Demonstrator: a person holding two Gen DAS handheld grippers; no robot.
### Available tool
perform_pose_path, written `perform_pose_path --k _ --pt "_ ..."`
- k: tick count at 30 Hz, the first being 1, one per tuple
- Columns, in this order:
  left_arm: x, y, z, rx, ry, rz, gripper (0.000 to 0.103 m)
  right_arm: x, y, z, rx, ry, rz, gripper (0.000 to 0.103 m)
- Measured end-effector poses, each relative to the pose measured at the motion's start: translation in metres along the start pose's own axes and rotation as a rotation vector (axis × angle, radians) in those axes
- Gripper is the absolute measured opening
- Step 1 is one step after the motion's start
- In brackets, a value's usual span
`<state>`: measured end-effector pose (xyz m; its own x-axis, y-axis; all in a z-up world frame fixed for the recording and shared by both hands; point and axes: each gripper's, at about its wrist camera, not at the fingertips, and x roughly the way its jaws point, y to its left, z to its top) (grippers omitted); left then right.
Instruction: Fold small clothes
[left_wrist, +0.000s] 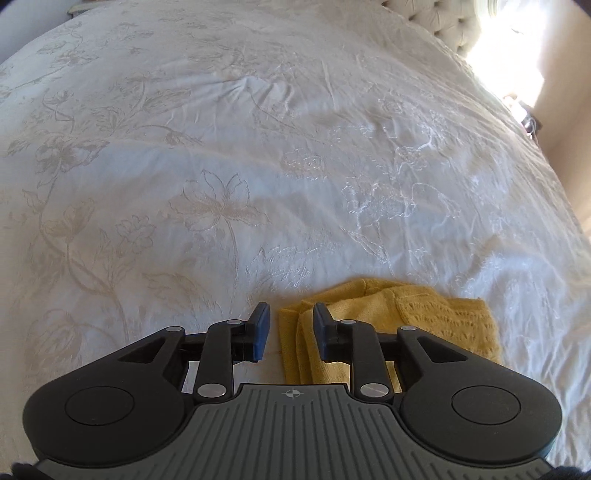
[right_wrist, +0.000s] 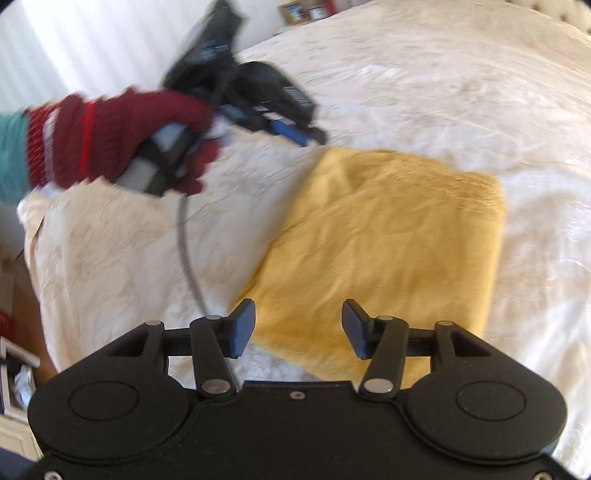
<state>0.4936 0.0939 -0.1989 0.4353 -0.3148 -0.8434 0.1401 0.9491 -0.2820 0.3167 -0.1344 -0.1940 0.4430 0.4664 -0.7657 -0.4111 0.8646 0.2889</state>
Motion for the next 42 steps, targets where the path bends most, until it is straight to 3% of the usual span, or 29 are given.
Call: perform_pose_path --k 7,13,18,19,20,21,22,26,34,39,42 --pt "-0.015 -0.001 -0.049 -0.053 0.118 -0.076 0.032 0.004 -0.006 0.0 -0.042 0.035 -0.013 0.059" --pt "-0.016 0.005 -0.083 -0.125 0.19 -0.098 0.032 0.026 0.046 -0.009 -0.305 0.079 0.041 0.059" --pt "-0.023 0.01 -0.086 -0.165 0.191 -0.116 0.032 0.063 0.088 -0.023 -0.556 0.149 -0.032 0.057" --pt "-0.025 0.01 -0.085 -0.167 0.189 -0.123 0.032 0.069 0.092 -0.025 -0.591 0.16 -0.056 0.054" --pt "-0.027 0.01 -0.084 -0.167 0.188 -0.129 0.034 0.072 0.093 -0.026 -0.606 0.161 -0.073 0.033" --pt "-0.029 0.009 -0.084 -0.167 0.188 -0.137 0.035 0.072 0.091 -0.023 -0.588 0.159 -0.079 0.015" --pt "-0.03 0.009 -0.083 -0.168 0.189 -0.147 0.04 0.067 0.086 -0.018 -0.544 0.143 -0.074 0.01" --pt "-0.036 0.006 -0.083 -0.185 0.203 -0.212 0.062 0.039 0.067 0.001 -0.388 0.044 -0.091 0.01" --pt "-0.013 -0.009 -0.085 -0.305 0.273 -0.437 0.068 0.015 0.049 0.016 -0.213 -0.028 -0.076 0.01" --pt "0.021 -0.012 -0.082 -0.382 0.315 -0.455 0.07 0.017 0.054 0.012 -0.222 -0.019 -0.057 0.01" --pt "0.03 -0.015 -0.077 -0.392 0.307 -0.426 0.07 0.017 0.056 0.01 -0.215 -0.019 -0.049 0.01"
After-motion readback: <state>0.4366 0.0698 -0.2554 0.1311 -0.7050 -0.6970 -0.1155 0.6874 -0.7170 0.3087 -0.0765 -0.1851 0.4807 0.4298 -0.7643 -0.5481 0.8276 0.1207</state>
